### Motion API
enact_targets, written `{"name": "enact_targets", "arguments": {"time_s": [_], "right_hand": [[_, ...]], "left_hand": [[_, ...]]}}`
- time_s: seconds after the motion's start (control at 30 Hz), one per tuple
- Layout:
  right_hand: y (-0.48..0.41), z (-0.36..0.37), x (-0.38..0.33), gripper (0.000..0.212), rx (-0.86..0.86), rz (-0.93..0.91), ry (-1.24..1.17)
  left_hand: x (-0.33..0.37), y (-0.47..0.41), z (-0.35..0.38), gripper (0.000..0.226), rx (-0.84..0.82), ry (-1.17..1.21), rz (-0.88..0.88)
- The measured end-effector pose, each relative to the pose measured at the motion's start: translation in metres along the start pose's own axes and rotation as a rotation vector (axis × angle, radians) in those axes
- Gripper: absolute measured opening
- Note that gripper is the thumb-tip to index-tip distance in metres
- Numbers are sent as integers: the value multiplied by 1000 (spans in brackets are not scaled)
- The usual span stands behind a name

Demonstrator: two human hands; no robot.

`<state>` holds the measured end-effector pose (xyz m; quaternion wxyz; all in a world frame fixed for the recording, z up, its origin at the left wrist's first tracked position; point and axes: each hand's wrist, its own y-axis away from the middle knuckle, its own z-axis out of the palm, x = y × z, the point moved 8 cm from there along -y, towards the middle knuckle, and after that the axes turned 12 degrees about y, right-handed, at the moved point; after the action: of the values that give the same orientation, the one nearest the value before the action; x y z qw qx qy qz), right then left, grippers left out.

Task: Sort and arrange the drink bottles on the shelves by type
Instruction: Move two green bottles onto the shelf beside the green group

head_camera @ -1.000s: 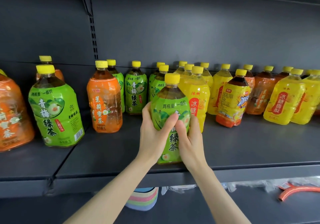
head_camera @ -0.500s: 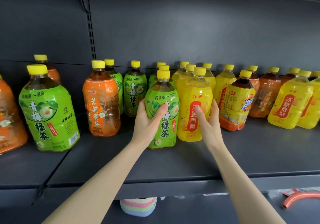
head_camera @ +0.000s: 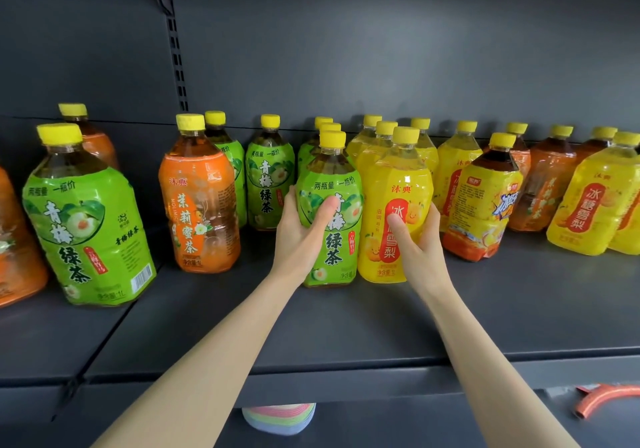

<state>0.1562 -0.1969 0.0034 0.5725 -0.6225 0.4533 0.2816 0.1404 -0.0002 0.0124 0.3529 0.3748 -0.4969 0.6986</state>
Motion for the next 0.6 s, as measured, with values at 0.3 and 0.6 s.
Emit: {"name": "enact_targets", "arguments": {"time_s": [0.3,0.6], "right_hand": [[-2,0,2,74,0,-8,17],[-2,-1,4,67,-5,-12,32]], "left_hand": [[-2,0,4,77,3,10,4],[6,-3,-1,69,97,-103,128]]}}
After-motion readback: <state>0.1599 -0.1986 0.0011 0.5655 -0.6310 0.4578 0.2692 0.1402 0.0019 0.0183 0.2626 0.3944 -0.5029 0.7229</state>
